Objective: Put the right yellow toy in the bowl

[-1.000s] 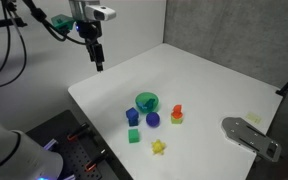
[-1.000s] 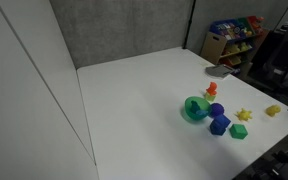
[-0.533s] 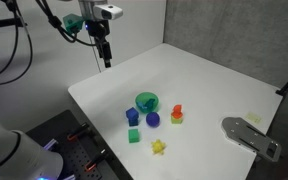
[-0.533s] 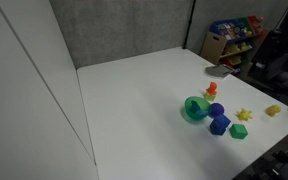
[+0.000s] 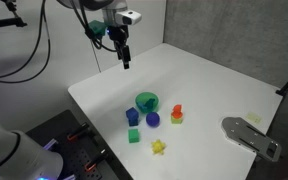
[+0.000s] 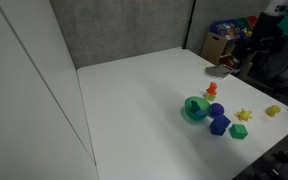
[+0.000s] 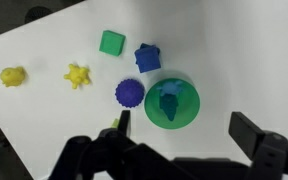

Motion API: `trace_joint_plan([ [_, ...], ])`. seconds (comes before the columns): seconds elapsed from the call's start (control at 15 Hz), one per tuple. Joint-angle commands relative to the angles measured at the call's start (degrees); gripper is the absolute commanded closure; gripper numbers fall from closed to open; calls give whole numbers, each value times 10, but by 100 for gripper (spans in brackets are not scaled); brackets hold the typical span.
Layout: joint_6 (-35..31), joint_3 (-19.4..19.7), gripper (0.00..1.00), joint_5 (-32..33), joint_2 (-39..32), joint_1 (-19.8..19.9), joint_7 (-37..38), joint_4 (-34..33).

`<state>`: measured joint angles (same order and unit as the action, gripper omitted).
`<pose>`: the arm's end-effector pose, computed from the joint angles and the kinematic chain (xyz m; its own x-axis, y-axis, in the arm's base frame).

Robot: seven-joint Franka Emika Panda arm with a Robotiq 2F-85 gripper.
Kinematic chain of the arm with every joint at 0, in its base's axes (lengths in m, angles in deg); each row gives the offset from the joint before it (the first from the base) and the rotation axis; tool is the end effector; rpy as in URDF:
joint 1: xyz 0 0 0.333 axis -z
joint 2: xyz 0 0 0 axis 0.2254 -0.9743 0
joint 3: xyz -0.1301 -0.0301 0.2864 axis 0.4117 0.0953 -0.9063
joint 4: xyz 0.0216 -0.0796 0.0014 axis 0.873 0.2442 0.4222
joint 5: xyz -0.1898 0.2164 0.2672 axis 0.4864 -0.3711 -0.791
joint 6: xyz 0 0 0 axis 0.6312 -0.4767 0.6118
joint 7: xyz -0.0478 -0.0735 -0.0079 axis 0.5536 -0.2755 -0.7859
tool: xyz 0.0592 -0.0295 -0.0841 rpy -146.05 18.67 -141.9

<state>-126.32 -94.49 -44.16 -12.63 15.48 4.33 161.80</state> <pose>0.4676 0.0351 0.4202 0.9276 -0.3736 -0.0028 -0.3727 -0.9258 0.0632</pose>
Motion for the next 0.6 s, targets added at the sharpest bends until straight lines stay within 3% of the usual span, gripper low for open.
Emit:
trace_joint_plan([
  [0.0, -28, 23, 0, 25, -62, 5, -16, -42],
  [0.27, -93, 57, 0, 50, -99, 10, -62, -42],
  [0.53, -153, 97, 0, 33, -132, 24, -119, -38],
])
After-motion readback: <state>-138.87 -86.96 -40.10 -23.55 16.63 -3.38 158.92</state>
